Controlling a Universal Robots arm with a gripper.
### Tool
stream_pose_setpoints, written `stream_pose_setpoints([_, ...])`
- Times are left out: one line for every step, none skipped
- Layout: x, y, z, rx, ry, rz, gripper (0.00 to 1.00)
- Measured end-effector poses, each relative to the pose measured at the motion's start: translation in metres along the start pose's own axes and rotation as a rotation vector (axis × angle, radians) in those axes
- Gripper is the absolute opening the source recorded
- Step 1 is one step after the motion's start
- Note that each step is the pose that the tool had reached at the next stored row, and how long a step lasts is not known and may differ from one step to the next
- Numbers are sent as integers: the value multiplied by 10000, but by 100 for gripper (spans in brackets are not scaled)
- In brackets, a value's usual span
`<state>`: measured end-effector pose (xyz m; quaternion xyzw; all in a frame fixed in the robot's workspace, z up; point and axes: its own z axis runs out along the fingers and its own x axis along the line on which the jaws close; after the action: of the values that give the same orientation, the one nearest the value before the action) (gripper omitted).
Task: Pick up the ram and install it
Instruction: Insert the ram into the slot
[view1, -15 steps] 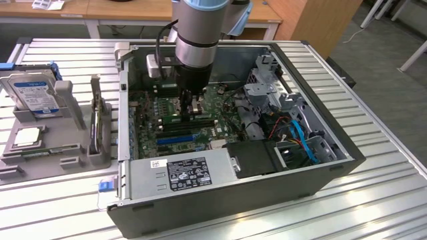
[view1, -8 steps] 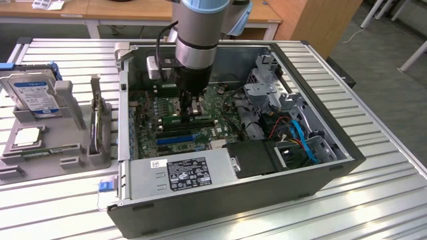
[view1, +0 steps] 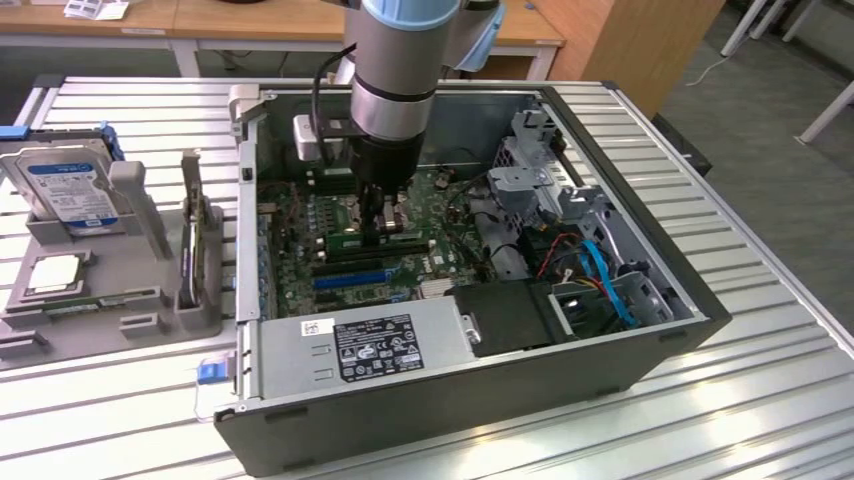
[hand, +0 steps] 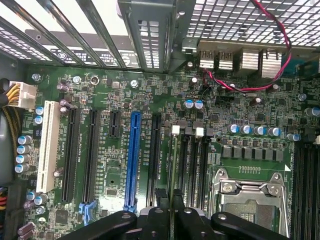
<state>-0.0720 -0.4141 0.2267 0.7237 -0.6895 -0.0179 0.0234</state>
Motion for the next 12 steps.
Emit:
stream_pose_setpoints([0, 0, 0, 0, 0, 0, 14])
stream_pose_setpoints([0, -1, 0, 1, -1, 1, 14])
stream_pose_setpoints([0, -2, 0, 1, -1, 1, 14])
stream_pose_setpoints([0, -3, 0, 1, -1, 0, 14])
stream_pose_setpoints([0, -4, 0, 1, -1, -3, 14])
stream_pose_setpoints([0, -5, 0, 1, -1, -8, 14])
stream_pose_setpoints([0, -8, 0, 1, -1, -17, 14])
stream_pose_setpoints([0, -8, 0, 1, 0, -20, 14])
stream_pose_setpoints([0, -8, 0, 1, 0, -21, 14])
stream_pose_setpoints([-4, -9, 0, 1, -1, -22, 14])
stream_pose_setpoints([-12, -9, 0, 1, 0, -22, 14])
stream_pose_setpoints([-24, -10, -1, 0, 1, -23, 14])
